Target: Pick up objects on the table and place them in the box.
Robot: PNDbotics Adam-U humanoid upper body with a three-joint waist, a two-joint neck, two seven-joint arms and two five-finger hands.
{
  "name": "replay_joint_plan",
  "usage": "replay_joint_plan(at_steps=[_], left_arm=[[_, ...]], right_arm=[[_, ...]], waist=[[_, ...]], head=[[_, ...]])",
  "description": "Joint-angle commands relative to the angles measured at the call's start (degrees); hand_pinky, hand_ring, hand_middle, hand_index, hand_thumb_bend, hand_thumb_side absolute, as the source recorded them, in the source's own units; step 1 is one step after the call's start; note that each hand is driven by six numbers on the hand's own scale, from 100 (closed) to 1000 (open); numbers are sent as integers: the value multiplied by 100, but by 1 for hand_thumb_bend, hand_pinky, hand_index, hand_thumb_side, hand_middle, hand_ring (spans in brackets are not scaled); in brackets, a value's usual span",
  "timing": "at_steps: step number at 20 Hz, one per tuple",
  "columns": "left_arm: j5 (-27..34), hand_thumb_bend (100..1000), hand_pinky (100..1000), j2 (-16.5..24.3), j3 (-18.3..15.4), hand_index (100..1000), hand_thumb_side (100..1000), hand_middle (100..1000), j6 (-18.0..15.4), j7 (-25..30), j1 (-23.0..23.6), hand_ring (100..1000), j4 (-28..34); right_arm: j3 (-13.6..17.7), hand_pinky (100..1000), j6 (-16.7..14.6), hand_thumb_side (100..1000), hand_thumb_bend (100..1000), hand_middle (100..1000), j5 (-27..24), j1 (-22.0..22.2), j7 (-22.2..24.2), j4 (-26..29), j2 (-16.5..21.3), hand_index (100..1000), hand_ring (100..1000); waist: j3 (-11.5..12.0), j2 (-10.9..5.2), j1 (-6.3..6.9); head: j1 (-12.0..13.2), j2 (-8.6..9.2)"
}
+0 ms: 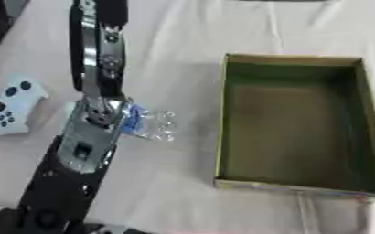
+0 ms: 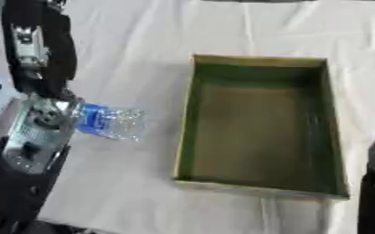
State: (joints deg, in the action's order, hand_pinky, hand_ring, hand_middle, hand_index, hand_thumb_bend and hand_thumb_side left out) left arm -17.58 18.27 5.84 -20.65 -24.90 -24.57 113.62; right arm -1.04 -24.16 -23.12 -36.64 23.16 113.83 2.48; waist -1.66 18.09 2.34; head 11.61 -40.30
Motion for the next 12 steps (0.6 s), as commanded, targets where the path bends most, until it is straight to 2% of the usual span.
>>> replay_joint_plan(at_steps=[1, 5, 7, 9, 10, 12], left_arm=[[-23, 207, 823, 191, -56, 955, 968, 1000, 7, -13, -30, 864, 97], [-116, 184, 820, 389, -110, 954, 958, 1000, 32, -53, -15, 862, 97], [-221, 147, 809, 675, -170, 954, 932, 1000, 103, -47, 79, 852, 97], [-355, 124, 796, 1130, -234, 954, 920, 1000, 225, -6, 267, 840, 97], [-494, 132, 764, 1453, -289, 951, 879, 1000, 351, 87, 422, 823, 97], [-747, 200, 741, 1930, -391, 948, 825, 1000, 588, 291, 660, 806, 97]], right_arm=[[15, 708, 6, 1000, 100, 872, -1, -34, 19, 76, 19, 919, 813], [20, 708, 16, 1000, 100, 872, 3, -26, 30, 76, 29, 920, 813], [15, 708, 26, 1000, 100, 872, 6, -20, 45, 76, 36, 920, 813], [6, 708, 38, 1000, 100, 872, 4, -9, 62, 76, 45, 920, 813], [2, 708, 47, 1000, 100, 872, 6, -3, 73, 76, 61, 920, 812], [-4, 708, 61, 1000, 100, 872, 6, 7, 90, 76, 82, 920, 813]], waist=[[14, -127, -1], [32, -120, -3], [25, -115, 10], [4, -115, 38], [-3, -114, 62], [-22, -112, 96]], head=[[72, 17], [143, -31], [144, -50], [132, -66], [111, -72], [83, -82]])
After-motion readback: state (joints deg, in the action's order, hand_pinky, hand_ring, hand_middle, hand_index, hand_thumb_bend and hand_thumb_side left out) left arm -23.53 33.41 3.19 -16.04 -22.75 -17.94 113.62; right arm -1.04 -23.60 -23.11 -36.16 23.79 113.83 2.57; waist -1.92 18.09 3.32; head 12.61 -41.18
